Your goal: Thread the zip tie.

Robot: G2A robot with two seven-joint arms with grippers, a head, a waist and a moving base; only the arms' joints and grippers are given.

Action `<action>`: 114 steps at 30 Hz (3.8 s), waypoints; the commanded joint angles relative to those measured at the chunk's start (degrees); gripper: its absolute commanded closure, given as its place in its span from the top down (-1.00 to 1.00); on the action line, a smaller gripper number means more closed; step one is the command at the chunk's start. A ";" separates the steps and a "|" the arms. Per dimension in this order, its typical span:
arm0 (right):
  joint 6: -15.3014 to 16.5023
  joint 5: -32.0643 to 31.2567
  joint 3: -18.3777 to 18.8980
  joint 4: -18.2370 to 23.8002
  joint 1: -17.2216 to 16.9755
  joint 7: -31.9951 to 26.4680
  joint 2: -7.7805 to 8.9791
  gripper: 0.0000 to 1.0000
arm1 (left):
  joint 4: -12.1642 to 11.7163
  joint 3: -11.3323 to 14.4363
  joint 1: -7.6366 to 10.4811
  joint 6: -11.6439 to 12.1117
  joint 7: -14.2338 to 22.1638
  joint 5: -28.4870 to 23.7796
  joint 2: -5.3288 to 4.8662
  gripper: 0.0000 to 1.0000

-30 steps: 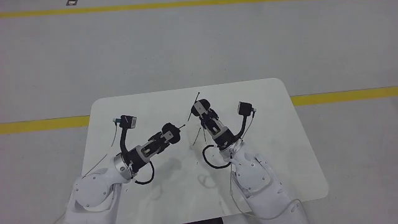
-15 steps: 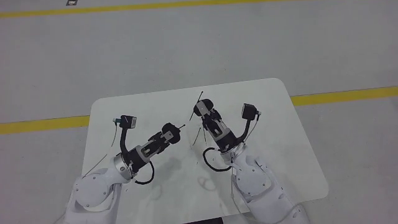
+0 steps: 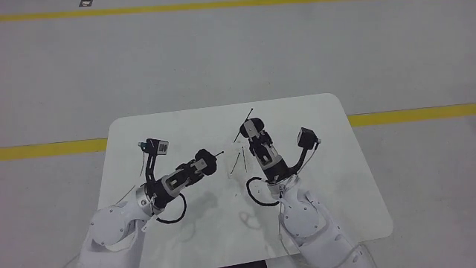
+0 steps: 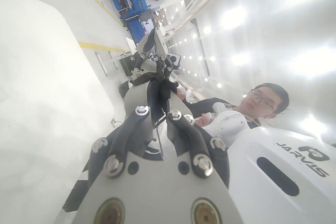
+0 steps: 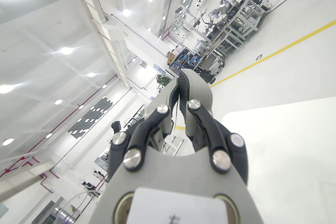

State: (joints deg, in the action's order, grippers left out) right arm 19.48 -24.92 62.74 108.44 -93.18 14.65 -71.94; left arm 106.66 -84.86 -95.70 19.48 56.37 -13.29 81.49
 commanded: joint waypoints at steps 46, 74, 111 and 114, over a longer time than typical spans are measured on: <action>0.00 -14.82 -10.03 2.28 2.88 16.93 5.25 -1.00 | -2.94 -1.64 1.68 0.00 7.94 -11.71 0.52 -1.00; -3.19 -20.82 -10.88 2.83 -0.41 24.89 3.89 -1.00 | -2.94 -1.64 1.68 0.00 7.94 -11.71 0.52 -1.00; -10.64 -30.98 -13.08 -0.44 0.93 28.83 -0.25 -1.00 | -2.94 -1.64 1.68 0.00 7.94 -11.71 0.52 -1.00; -10.65 -31.31 -12.91 -0.41 0.90 28.90 -0.23 -1.00 | -2.94 -1.64 1.68 0.00 7.94 -11.71 0.52 -1.00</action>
State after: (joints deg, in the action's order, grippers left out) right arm 8.87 -56.28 49.85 108.03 -92.31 43.55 -72.17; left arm 103.72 -86.50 -94.02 19.48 64.31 -25.00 82.01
